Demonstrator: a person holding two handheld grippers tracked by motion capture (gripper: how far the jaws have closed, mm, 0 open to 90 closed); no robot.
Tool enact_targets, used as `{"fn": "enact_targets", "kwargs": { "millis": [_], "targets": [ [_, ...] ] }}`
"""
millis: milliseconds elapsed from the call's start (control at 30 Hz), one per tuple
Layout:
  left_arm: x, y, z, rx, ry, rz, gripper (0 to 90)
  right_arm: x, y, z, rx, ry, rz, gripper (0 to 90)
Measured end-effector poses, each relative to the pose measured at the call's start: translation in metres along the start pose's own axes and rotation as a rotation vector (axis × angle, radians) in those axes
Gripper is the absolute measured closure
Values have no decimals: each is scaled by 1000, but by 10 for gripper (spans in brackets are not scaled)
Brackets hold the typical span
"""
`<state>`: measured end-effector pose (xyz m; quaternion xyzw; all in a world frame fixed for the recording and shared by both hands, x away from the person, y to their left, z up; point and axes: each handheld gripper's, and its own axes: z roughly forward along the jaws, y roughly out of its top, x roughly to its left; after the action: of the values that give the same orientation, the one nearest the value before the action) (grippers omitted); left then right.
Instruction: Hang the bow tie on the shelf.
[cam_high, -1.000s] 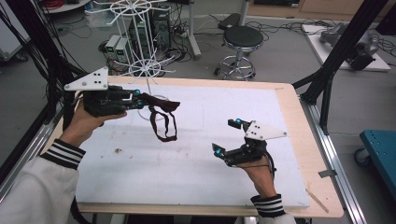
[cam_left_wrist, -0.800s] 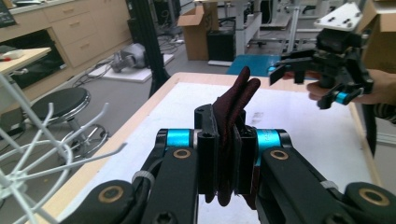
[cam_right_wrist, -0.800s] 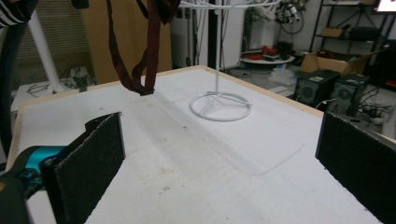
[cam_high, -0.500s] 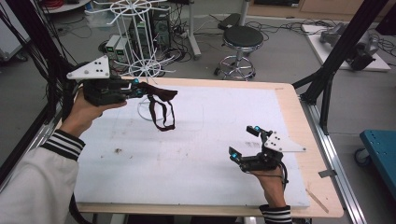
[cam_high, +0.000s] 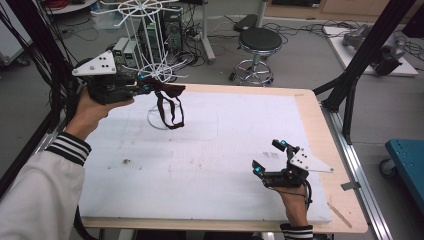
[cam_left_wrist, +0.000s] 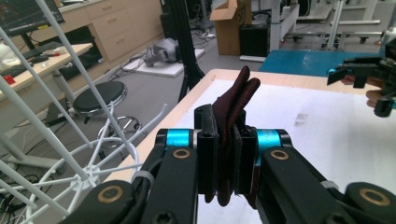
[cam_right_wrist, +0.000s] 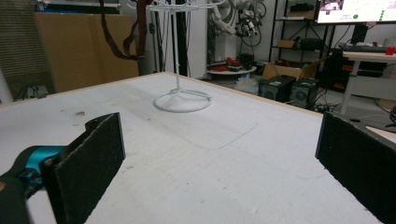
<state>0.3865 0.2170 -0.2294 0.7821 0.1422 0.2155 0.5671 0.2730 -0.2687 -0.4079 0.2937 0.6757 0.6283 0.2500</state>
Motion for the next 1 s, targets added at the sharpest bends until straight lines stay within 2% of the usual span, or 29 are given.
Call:
{"fn": "enact_targets", "kwargs": {
  "millis": [133,400,433,600,833,1000],
  "targets": [
    [1,0,3,-12,-4,-10,835,-1,-5,-2,0,-1,8,6],
    [2,-2,10,-6,-6,-8,835,-3,-12,-3,3,-20,21,6],
    [3,-2,11,-6,-8,-9,835,-3,-12,-3,-9,-25,7,6],
    [6,-5,16,-6,1,-13,835,-1,-15,-2,-40,-52,-1,6],
    [10,-8,23,-5,11,-9,835,3,-22,0,-51,-92,-36,6],
    [13,-10,26,-10,23,-6,835,5,-27,-2,-81,-119,-61,6]
  ]
}}
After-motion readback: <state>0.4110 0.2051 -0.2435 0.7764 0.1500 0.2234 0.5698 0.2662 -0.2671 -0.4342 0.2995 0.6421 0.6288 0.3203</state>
